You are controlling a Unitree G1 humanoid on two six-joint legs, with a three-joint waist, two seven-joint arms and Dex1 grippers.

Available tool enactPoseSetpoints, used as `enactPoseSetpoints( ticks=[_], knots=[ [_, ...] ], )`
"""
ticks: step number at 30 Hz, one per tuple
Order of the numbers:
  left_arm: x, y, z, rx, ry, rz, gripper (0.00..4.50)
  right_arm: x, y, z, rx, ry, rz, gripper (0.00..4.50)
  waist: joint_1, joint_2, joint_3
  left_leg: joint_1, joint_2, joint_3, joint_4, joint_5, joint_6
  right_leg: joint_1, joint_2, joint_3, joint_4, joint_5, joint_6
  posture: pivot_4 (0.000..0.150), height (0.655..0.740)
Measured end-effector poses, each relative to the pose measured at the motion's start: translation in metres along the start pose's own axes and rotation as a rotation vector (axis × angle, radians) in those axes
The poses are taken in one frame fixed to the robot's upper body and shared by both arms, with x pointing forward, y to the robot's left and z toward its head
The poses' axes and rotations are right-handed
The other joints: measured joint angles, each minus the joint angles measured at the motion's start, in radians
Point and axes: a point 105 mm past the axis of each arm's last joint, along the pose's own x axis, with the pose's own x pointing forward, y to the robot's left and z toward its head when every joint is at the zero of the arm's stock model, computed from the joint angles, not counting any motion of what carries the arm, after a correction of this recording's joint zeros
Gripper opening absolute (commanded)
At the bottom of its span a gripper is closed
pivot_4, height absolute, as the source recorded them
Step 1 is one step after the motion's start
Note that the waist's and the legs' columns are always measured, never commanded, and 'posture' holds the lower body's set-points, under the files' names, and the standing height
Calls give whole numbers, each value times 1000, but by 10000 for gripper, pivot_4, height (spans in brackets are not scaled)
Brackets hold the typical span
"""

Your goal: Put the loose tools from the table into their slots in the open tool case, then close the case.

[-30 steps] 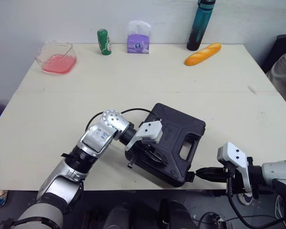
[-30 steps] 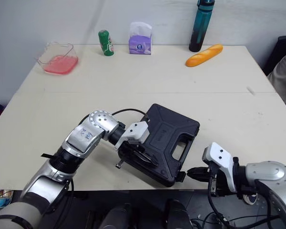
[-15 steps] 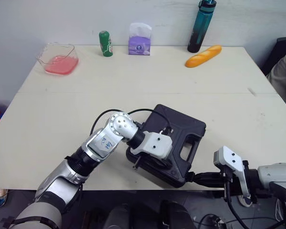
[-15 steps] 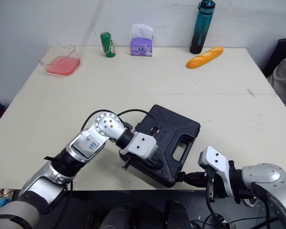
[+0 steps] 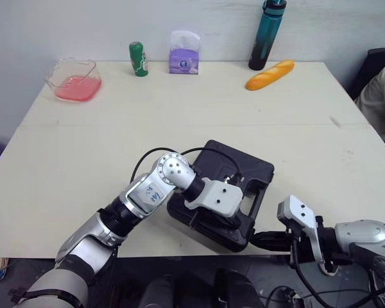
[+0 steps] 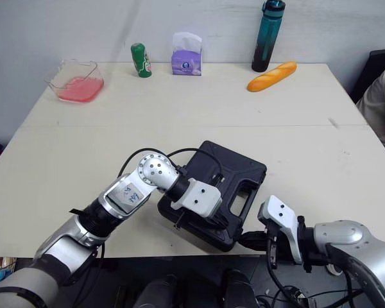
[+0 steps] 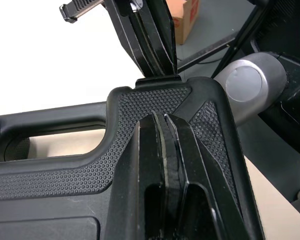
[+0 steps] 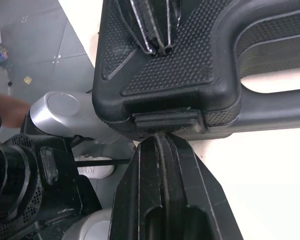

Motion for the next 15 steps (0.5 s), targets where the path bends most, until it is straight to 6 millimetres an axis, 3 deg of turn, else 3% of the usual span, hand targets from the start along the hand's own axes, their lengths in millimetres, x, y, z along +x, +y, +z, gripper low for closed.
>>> enactPoseSetpoints(
  ticks=[8, 13, 14, 15],
  knots=[
    [0, -1, -2, -5, -3, -2, 767, 0, 0, 5, 20, 16, -1, 0, -2, 0, 0, 0, 0, 0, 0, 0, 0, 0, 0, 0, 0, 0, 0, 1500, 7348],
    [-4, -3, -1, -63, -78, 20, 767, -8, 3, 11, -56, 33, -10, 0, -4, 0, 0, 0, 0, -1, -1, 0, 0, -1, 0, 0, 0, 0, 0, 1500, 7348],
    [-8, -11, -3, -135, -157, 7, 3385, -12, 2, 15, -117, 41, -28, 0, -7, 2, 1, -2, 0, 0, -1, 0, -1, -3, 0, 0, 0, -1, -1, 1500, 7348],
    [-16, -19, -4, -219, -230, -8, 6551, -17, -1, 17, -155, 46, -54, 3164, -7, 1, 3, -5, 1, 0, -1, 1, -2, -8, 0, 0, 2, -1, -2, 1500, 7348]
  ],
)
